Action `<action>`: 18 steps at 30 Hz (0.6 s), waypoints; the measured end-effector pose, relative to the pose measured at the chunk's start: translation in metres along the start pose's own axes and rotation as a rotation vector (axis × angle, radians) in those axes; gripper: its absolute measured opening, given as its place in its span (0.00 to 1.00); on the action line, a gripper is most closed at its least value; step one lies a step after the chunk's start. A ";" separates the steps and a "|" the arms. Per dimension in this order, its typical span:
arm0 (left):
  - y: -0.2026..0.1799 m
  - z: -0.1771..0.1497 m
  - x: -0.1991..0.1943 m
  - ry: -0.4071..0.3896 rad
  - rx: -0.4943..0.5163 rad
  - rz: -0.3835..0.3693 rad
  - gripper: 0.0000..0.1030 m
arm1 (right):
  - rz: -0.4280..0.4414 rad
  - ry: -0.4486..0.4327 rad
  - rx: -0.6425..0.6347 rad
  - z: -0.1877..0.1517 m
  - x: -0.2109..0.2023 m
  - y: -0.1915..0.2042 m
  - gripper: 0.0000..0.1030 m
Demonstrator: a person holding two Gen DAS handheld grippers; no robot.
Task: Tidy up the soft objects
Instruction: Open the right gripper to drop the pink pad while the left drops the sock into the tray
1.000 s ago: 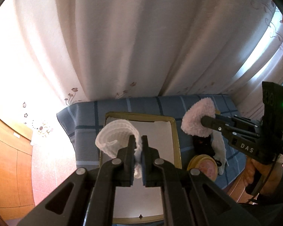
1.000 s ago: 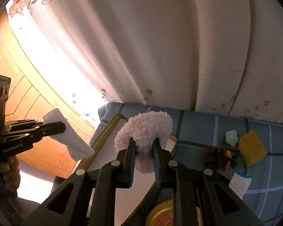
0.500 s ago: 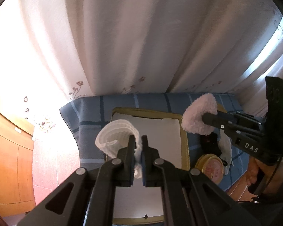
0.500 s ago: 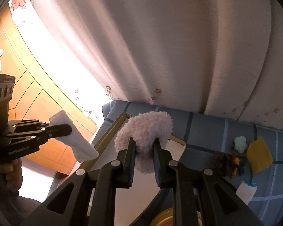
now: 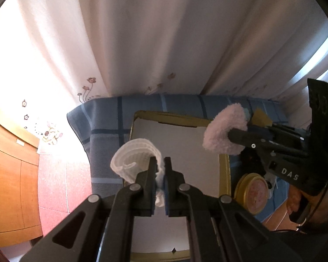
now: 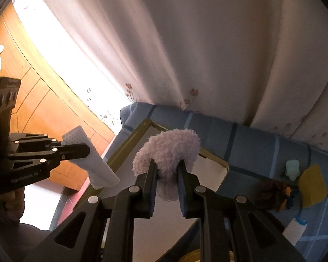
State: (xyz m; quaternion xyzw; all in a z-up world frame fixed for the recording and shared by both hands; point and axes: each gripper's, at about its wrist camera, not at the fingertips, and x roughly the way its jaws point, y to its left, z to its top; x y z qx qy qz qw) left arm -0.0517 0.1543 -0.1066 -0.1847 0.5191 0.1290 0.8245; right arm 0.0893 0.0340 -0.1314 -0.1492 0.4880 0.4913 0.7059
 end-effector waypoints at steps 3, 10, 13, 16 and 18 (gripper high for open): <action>-0.001 0.003 0.013 0.022 0.009 0.009 0.02 | -0.005 0.027 -0.003 -0.002 0.011 -0.003 0.18; -0.004 0.005 0.037 0.078 0.032 0.019 0.02 | -0.010 0.094 -0.026 -0.011 0.037 -0.002 0.18; -0.003 0.006 0.043 0.089 0.032 0.026 0.03 | -0.019 0.105 -0.029 -0.015 0.046 -0.004 0.18; -0.004 0.010 0.048 0.088 0.037 0.033 0.05 | -0.010 0.103 -0.012 -0.015 0.053 -0.008 0.21; -0.005 0.013 0.050 0.092 0.038 0.052 0.09 | -0.014 0.114 0.002 -0.016 0.057 -0.011 0.38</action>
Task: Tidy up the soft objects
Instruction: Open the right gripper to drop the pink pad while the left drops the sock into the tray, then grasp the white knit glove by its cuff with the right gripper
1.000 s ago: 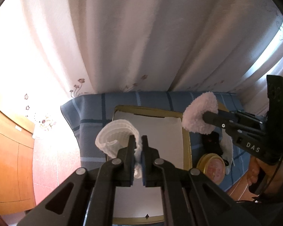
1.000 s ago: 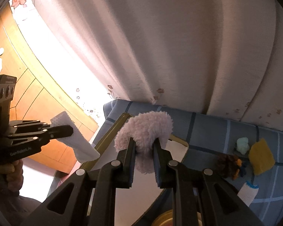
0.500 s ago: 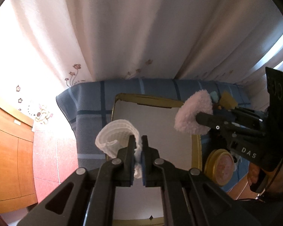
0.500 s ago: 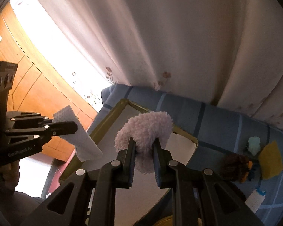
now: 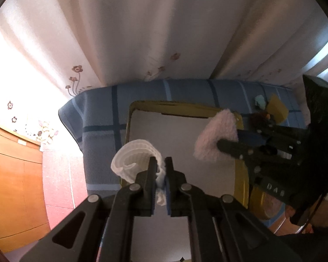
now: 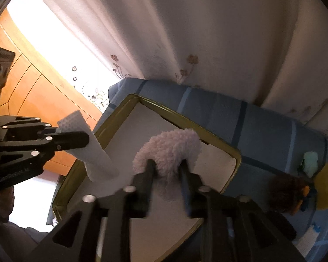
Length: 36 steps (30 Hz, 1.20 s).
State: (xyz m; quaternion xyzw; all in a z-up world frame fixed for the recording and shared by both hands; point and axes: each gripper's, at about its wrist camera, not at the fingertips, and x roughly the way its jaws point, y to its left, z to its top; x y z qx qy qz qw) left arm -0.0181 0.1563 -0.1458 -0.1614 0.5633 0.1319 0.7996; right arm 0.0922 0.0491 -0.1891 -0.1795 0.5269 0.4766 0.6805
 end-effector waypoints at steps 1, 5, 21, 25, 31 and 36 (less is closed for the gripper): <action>0.000 0.001 0.000 0.004 0.000 0.001 0.15 | -0.007 0.001 0.006 -0.001 -0.001 0.000 0.42; -0.004 0.001 -0.004 -0.013 0.000 0.018 0.45 | -0.009 -0.009 0.012 -0.002 -0.008 -0.002 0.50; -0.062 -0.014 -0.015 -0.011 0.033 -0.041 0.53 | -0.185 -0.086 0.375 -0.106 -0.114 -0.110 0.54; -0.091 -0.020 -0.011 0.008 0.070 -0.054 0.54 | -0.223 -0.051 0.441 -0.140 -0.123 -0.141 0.54; -0.125 -0.025 -0.004 0.028 0.095 -0.050 0.55 | -0.213 -0.016 0.425 -0.155 -0.111 -0.161 0.54; -0.144 -0.029 -0.004 0.034 0.108 -0.035 0.57 | -0.176 0.006 0.377 -0.151 -0.092 -0.169 0.54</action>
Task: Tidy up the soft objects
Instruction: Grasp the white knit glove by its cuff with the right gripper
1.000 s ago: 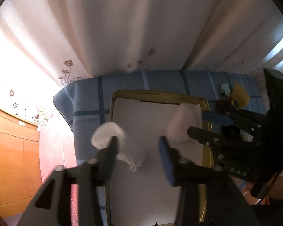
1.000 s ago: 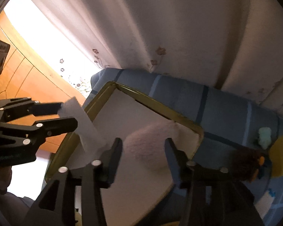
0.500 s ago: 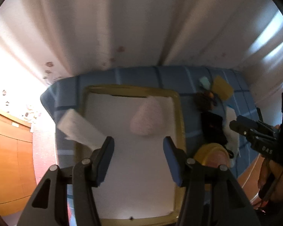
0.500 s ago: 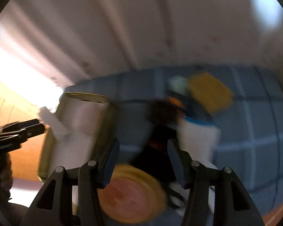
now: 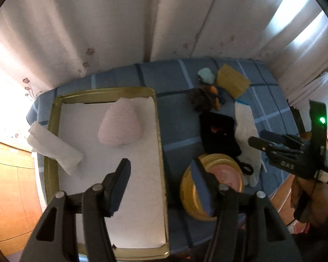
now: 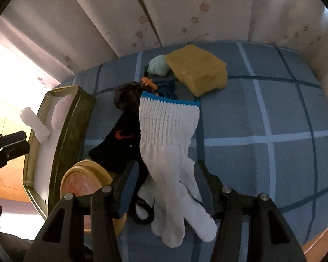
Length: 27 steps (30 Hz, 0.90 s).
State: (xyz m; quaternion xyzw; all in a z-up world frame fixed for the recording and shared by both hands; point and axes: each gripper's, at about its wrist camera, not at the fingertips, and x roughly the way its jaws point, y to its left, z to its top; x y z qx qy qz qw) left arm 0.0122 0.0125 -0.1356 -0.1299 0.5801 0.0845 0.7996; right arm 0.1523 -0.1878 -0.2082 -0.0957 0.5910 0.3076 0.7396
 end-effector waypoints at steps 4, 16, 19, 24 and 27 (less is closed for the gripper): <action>-0.009 -0.003 0.000 0.008 -0.003 0.014 0.58 | 0.016 0.015 -0.056 0.001 0.011 0.003 0.48; -0.044 0.001 0.011 0.037 0.029 -0.003 0.59 | 0.127 -0.069 0.003 -0.008 -0.031 -0.023 0.14; -0.056 0.004 0.017 0.048 0.054 -0.021 0.59 | 0.125 -0.095 0.030 -0.012 -0.044 -0.030 0.14; -0.076 0.011 0.033 0.081 0.101 -0.054 0.59 | 0.117 -0.121 0.065 -0.021 -0.062 -0.041 0.14; -0.089 0.016 0.045 0.106 0.127 -0.060 0.59 | 0.109 -0.127 0.086 -0.026 -0.067 -0.048 0.14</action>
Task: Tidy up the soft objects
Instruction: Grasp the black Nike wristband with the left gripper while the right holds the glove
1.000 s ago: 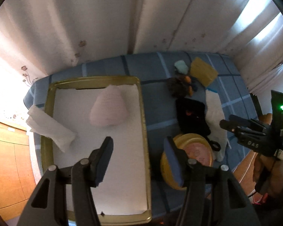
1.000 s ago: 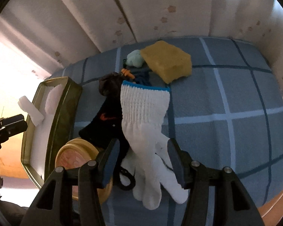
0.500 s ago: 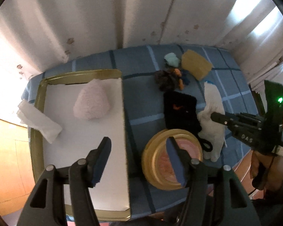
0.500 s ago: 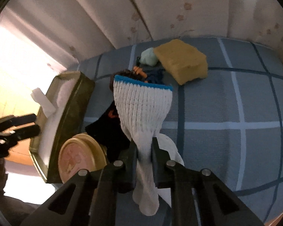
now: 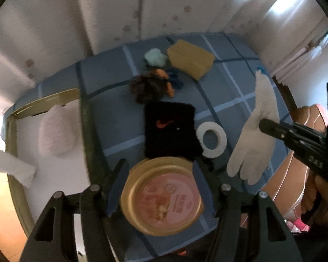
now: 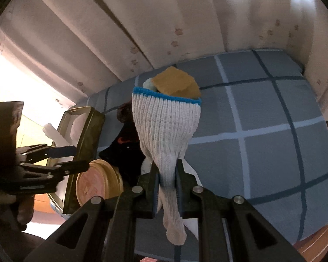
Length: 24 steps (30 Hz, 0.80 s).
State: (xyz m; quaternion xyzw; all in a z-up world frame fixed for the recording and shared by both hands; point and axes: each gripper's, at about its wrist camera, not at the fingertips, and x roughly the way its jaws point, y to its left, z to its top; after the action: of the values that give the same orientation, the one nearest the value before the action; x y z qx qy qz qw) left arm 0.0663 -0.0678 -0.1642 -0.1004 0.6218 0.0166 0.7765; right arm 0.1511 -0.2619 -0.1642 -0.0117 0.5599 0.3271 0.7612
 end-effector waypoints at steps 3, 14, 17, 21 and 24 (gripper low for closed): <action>-0.008 0.009 0.010 0.023 0.012 -0.019 0.59 | -0.012 -0.005 0.020 -0.004 -0.004 -0.008 0.14; -0.015 0.035 0.049 0.109 0.026 -0.023 0.59 | -0.023 -0.003 0.044 -0.010 -0.007 -0.024 0.14; -0.017 0.039 0.057 0.132 0.026 -0.033 0.59 | -0.023 -0.002 0.045 -0.008 -0.006 -0.027 0.14; -0.017 0.044 0.067 0.158 0.025 -0.030 0.60 | -0.023 -0.005 0.046 -0.006 -0.005 -0.030 0.14; -0.020 0.046 0.073 0.169 0.028 -0.029 0.60 | -0.023 -0.004 0.048 -0.006 -0.004 -0.032 0.14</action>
State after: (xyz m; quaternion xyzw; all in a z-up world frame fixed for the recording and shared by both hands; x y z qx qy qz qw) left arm 0.1303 -0.0861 -0.2227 -0.0994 0.6839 -0.0118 0.7226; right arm 0.1620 -0.2908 -0.1743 0.0007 0.5656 0.3049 0.7662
